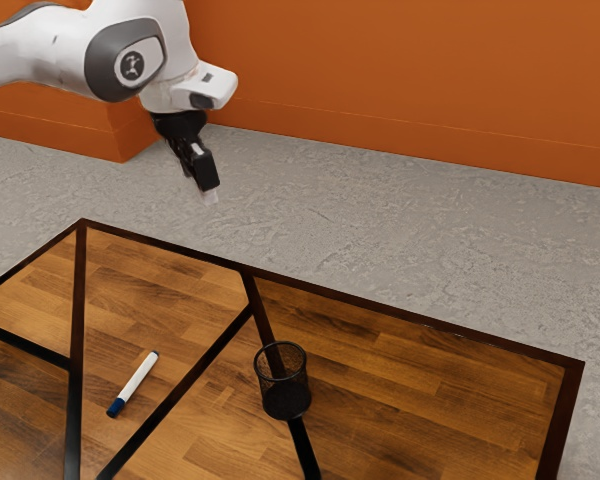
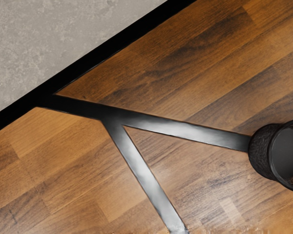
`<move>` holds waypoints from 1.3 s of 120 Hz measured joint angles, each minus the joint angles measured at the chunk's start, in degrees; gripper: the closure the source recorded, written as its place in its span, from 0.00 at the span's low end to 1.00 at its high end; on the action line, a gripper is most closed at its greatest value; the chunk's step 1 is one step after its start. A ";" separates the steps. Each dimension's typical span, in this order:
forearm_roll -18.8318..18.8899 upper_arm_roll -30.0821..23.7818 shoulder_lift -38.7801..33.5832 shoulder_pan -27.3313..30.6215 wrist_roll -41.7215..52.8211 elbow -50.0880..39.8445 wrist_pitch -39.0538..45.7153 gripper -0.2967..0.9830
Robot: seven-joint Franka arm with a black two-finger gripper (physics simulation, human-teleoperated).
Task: Put the marker into the pen holder.
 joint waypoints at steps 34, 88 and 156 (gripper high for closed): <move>1.74 0.27 6.04 -2.39 7.84 -2.64 -6.36 0.25; 1.65 0.42 10.67 11.58 6.47 -21.26 0.26 0.42; -0.16 0.15 12.48 13.35 -7.32 -29.95 12.77 0.52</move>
